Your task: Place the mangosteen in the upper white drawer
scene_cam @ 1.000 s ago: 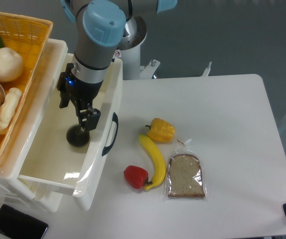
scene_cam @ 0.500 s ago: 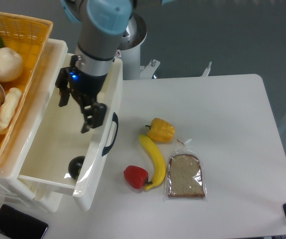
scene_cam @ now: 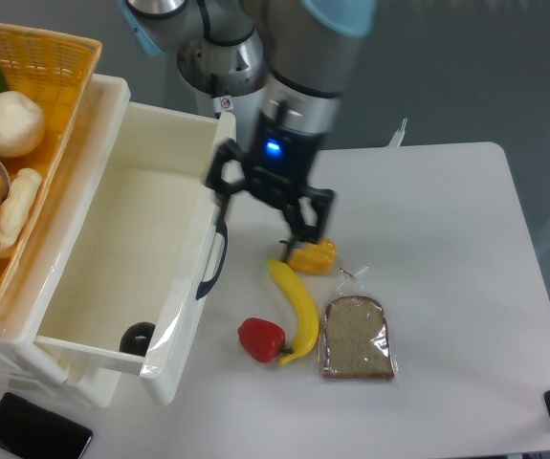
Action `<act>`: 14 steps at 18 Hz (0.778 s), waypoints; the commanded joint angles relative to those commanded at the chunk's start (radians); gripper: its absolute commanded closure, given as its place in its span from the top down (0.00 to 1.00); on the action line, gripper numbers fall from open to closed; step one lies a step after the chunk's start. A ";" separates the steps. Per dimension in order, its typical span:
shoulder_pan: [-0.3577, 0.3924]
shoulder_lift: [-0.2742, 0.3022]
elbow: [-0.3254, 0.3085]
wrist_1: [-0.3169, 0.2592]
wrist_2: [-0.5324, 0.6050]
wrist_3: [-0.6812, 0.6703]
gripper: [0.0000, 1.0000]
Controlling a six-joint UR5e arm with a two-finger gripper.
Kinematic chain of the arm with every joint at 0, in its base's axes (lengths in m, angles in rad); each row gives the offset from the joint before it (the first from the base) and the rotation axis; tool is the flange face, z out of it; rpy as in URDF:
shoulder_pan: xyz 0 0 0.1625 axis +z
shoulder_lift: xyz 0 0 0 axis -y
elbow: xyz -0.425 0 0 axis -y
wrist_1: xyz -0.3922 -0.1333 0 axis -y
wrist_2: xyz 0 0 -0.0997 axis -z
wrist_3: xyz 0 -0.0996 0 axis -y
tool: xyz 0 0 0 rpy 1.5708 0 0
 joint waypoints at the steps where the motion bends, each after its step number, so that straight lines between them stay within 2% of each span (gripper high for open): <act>1: 0.021 -0.028 0.003 0.012 0.022 0.023 1.00; 7: 0.130 -0.166 0.014 0.019 0.151 0.342 1.00; 9: 0.138 -0.204 0.029 0.020 0.177 0.446 1.00; 11: 0.140 -0.232 0.035 0.020 0.258 0.544 1.00; 14: 0.138 -0.273 0.046 0.045 0.318 0.606 1.00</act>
